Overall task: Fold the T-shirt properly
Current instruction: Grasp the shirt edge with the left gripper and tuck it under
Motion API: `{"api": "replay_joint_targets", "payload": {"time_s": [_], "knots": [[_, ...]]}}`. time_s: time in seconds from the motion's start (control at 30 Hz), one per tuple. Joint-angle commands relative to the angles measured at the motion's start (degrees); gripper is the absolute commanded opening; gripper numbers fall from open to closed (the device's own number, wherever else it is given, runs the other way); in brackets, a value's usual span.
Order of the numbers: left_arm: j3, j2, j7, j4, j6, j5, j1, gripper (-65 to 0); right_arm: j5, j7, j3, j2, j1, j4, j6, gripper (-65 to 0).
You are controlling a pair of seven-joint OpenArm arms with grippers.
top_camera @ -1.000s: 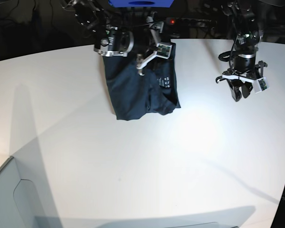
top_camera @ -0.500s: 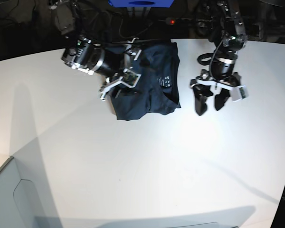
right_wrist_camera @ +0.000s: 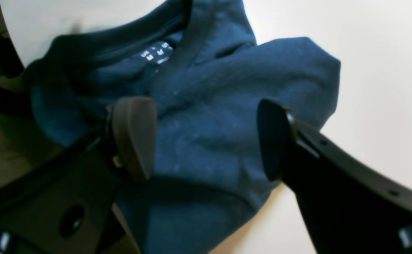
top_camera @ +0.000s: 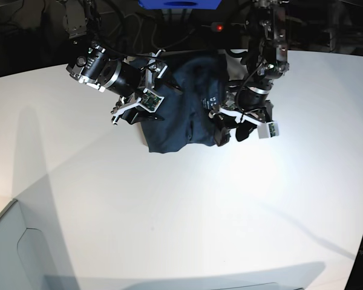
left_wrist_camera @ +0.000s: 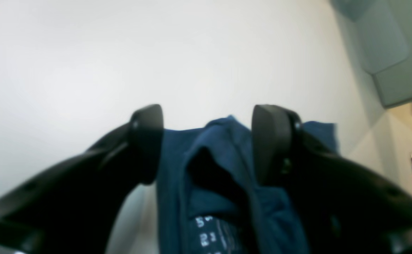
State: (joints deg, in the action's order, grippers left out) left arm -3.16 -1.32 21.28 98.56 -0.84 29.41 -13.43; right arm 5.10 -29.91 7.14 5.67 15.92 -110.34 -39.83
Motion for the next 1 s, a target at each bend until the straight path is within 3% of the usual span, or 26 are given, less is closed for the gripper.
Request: {"api": "replay_joint_targets", "payload": {"time_s": [0.0, 0.4, 0.53, 0.97], "knots": [[0.0, -0.1, -1.2, 0.3, 0.7, 0.4, 0.6, -33.4, -1.0, 1.4, -0.1, 0.0, 0.1, -1.2, -0.2, -22.7], [4.0, -0.2, -1.3, -3.4, 0.8, 0.5, 2.2, -49.7, -1.0, 1.4, -0.1, -0.1, 0.3, -1.3, -0.2, -22.8], [4.3, -0.2, -1.3, -3.0, 0.7, 0.5, 2.2, -65.0, -1.0, 1.3, -0.1, 0.0, 1.2, -1.3, -0.2, -22.8], [-4.4, -0.2, -1.2, 6.4, 0.7, 1.1, -2.8, -65.0, -0.9, 1.3, -0.2, -0.2, 1.2, -1.1, -0.2, -22.8]]}}
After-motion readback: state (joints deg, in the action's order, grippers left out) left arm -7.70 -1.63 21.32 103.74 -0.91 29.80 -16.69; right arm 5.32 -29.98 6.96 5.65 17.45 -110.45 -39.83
